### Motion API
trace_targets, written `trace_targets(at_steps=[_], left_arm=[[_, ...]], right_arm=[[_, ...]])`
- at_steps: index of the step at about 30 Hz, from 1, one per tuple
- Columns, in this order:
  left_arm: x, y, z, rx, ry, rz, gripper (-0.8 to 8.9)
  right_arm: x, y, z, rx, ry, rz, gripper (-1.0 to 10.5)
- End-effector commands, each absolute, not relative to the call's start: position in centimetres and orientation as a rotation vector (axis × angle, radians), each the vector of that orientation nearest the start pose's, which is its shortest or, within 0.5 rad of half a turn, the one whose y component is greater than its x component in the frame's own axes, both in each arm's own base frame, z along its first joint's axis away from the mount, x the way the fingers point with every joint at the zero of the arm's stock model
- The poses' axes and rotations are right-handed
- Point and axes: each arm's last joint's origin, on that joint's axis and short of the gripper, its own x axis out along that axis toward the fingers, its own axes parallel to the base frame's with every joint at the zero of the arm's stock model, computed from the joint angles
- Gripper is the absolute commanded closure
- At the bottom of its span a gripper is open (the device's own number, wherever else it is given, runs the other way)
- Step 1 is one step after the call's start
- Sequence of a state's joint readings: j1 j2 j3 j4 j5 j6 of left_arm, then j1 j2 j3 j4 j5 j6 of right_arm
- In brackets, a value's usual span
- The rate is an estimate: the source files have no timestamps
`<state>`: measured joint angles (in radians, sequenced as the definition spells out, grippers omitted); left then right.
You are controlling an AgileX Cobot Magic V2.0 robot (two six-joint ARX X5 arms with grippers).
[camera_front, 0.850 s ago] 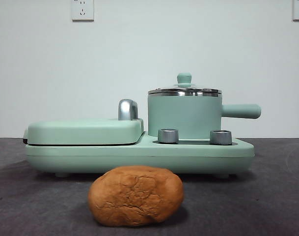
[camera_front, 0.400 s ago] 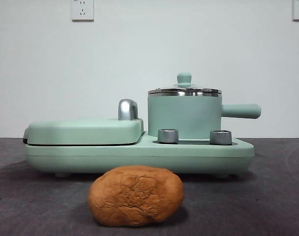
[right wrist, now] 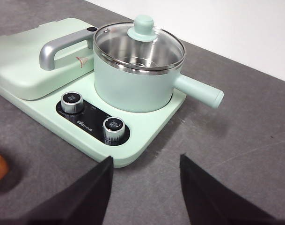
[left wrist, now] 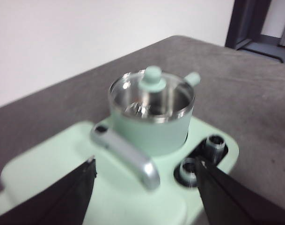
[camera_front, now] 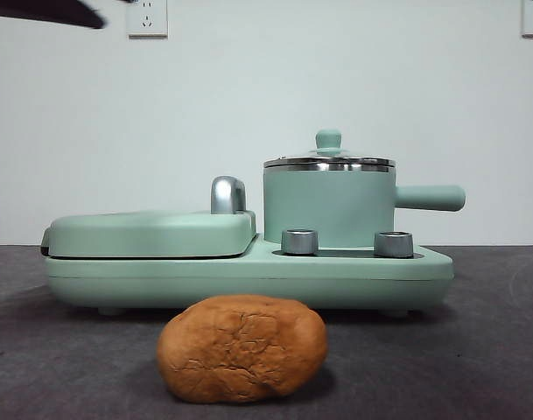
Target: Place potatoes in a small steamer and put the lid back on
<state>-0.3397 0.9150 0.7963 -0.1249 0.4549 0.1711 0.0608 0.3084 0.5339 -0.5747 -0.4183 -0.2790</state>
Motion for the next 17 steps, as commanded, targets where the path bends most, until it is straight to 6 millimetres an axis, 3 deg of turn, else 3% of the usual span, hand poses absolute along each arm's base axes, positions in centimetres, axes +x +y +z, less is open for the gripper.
trace_targets(at_steps=[1,17], left_arm=[[20.3,-9.5,33.3,0.156,0.130,-0.830,4.75],[29.5,-19.9,33.4,0.195,0.187,-0.990,4.74]], right_arm=[[8.1,1.7,26.8,-0.175,0.275,0.515,7.2],[8.1,1.7,26.8,-0.126,0.288,0.504,7.2]])
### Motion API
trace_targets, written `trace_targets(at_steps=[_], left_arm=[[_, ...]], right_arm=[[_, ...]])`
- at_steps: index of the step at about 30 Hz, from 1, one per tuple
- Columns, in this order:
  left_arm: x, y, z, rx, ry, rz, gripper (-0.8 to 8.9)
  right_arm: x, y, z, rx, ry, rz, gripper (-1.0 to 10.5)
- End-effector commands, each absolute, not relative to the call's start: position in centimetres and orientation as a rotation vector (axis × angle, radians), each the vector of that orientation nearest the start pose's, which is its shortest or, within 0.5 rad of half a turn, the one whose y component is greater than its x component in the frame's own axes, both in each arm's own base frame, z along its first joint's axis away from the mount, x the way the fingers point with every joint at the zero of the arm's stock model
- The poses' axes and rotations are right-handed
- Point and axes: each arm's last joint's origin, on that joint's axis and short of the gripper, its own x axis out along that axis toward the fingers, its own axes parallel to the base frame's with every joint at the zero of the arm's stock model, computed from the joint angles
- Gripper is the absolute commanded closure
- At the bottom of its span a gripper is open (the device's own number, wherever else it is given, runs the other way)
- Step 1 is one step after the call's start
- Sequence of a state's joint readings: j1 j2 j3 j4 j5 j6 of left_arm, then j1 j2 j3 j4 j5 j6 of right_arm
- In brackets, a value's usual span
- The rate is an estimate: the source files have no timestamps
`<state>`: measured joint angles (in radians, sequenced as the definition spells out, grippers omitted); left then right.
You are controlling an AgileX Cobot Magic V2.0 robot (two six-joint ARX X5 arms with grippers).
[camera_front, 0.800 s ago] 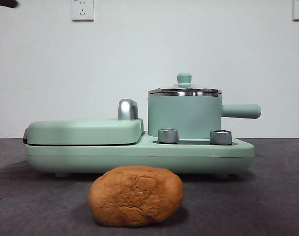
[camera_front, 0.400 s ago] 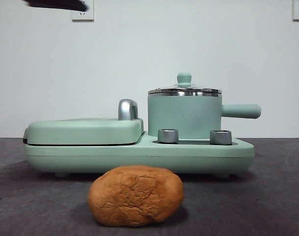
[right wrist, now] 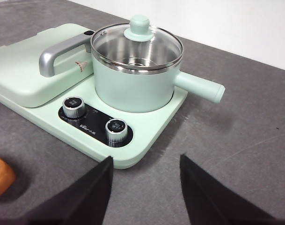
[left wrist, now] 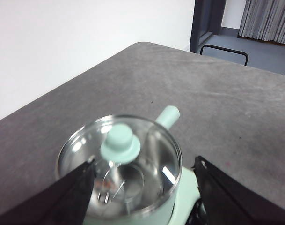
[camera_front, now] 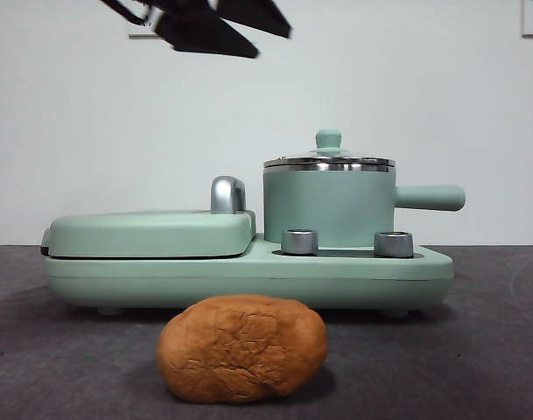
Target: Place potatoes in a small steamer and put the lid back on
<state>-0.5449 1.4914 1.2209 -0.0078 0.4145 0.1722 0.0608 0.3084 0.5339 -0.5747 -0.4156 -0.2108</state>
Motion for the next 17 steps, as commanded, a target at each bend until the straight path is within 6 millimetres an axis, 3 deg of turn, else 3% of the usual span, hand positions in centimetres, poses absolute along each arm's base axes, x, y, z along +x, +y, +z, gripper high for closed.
trace_targets(at_steps=[1,8,17], left_arm=[[30.0,-20.5,33.3,0.205,0.188,-0.998,4.74],[32.7,-23.5,31.6,0.205,0.188,-1.024,4.74],[36.0,-25.9,29.6,0.161,0.207,-1.020,4.74]], right_arm=[[8.1,1.7,26.8,-0.126,0.288,0.504,7.2],[8.1,1.7,26.8,-0.126,0.288,0.504,7.2],[8.1,1.7,26.8,-0.126,0.288,0.504,7.2]])
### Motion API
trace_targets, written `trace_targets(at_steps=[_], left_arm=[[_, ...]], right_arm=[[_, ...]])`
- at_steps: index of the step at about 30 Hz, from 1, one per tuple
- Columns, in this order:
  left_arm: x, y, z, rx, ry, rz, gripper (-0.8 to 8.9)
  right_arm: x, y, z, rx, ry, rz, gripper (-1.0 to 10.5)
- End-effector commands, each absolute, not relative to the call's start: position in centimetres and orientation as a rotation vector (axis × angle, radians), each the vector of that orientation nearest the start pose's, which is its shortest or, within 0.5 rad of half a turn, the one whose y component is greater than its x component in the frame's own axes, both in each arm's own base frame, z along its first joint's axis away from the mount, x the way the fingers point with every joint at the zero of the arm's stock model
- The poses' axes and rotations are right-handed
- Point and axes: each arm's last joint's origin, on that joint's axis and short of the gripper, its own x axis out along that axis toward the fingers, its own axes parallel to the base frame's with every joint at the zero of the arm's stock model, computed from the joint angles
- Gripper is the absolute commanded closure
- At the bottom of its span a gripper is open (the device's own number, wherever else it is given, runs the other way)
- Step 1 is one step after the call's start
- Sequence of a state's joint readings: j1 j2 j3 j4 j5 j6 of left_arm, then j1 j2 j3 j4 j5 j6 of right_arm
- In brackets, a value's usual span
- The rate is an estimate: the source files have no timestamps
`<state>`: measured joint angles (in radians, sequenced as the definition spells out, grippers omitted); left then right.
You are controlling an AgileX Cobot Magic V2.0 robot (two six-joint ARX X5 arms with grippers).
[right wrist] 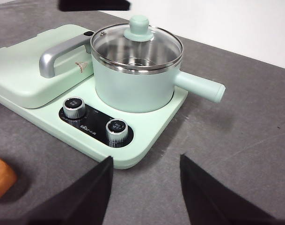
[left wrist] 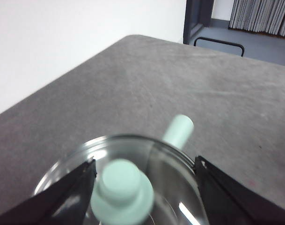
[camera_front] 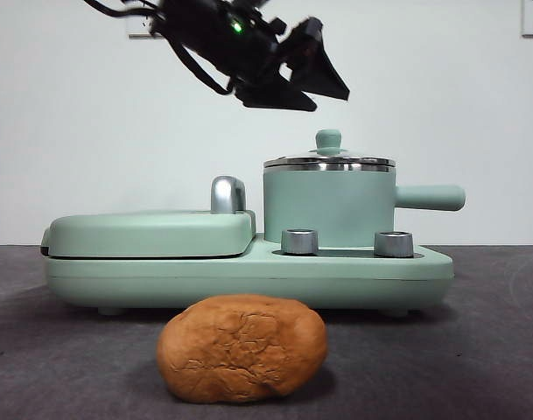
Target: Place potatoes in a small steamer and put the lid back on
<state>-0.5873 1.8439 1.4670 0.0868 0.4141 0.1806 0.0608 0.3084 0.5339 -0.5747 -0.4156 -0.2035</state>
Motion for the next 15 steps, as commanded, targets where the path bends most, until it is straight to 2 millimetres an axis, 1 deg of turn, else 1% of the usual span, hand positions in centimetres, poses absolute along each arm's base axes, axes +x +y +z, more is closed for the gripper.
trace_targets(at_steps=[1,8,12,15], left_arm=[[36.3,-26.0,29.5,0.154,0.210,-1.018,4.75],[37.9,-27.1,28.0,0.157,0.235,-1.014,4.75],[38.4,-27.2,26.9,0.162,0.261,-0.994,4.75],[38.6,-27.0,26.5,0.164,0.283,-0.990,4.75]], right_arm=[[8.1,1.7,26.8,-0.126,0.288,0.504,7.2],[8.1,1.7,26.8,-0.126,0.288,0.504,7.2],[8.1,1.7,26.8,-0.126,0.288,0.504,7.2],[8.1,1.7,26.8,-0.126,0.288,0.504,7.2]])
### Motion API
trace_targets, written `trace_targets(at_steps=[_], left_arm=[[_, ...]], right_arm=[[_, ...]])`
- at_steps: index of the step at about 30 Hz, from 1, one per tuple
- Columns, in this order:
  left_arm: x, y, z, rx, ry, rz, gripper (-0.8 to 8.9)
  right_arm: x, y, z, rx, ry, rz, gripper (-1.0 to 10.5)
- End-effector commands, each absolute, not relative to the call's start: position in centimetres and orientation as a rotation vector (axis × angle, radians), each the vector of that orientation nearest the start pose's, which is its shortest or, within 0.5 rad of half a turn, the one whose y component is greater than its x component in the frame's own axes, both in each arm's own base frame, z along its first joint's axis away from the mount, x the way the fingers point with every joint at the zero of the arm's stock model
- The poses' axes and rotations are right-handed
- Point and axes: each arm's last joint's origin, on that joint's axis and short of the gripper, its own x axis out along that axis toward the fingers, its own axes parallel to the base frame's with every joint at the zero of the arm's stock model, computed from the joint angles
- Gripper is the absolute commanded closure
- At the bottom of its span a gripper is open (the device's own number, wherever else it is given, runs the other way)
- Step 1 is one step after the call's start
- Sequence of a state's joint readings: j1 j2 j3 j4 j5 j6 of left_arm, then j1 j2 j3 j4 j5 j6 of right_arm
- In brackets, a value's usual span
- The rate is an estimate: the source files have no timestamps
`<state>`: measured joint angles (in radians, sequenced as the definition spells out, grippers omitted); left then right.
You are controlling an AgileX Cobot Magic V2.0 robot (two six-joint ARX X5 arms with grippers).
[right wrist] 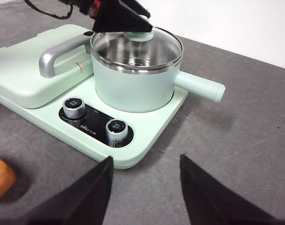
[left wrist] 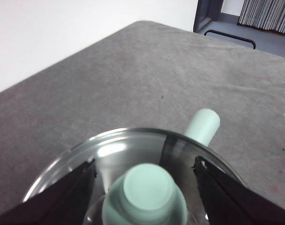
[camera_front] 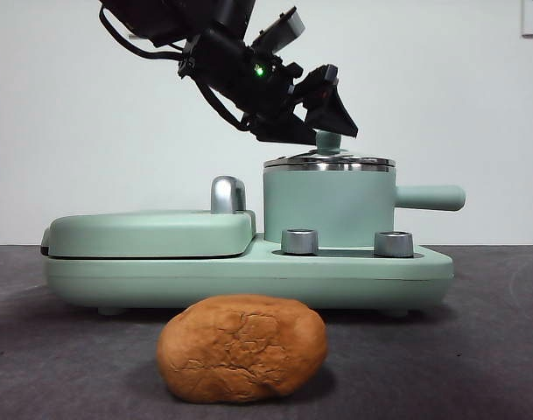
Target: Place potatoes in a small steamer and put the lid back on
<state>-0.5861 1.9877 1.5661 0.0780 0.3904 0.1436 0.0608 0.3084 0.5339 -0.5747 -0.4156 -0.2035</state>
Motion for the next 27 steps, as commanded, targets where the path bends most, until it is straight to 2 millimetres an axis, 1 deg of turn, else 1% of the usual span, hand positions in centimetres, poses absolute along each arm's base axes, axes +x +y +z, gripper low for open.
trace_targets(at_steps=[1,4,8,16,22,27], left_arm=[[38.5,-27.0,26.4,0.168,0.291,-0.990,4.75],[38.7,-26.7,26.3,0.168,0.305,-0.985,4.94],[39.0,-26.3,26.2,0.169,0.319,-0.968,6.28],[39.1,-26.0,26.2,0.169,0.322,-0.962,7.94],[39.0,-26.2,26.3,0.172,0.315,-0.968,7.99],[38.9,-26.4,27.0,0.178,0.289,-0.973,7.99]], right_arm=[[8.1,1.7,26.8,-0.126,0.288,0.504,7.2],[8.1,1.7,26.8,-0.126,0.288,0.504,7.2],[8.1,1.7,26.8,-0.126,0.288,0.504,7.2],[8.1,1.7,26.8,-0.125,0.288,0.504,7.2],[8.1,1.7,26.8,-0.125,0.288,0.503,7.2],[8.1,1.7,26.8,-0.125,0.288,0.504,7.2]])
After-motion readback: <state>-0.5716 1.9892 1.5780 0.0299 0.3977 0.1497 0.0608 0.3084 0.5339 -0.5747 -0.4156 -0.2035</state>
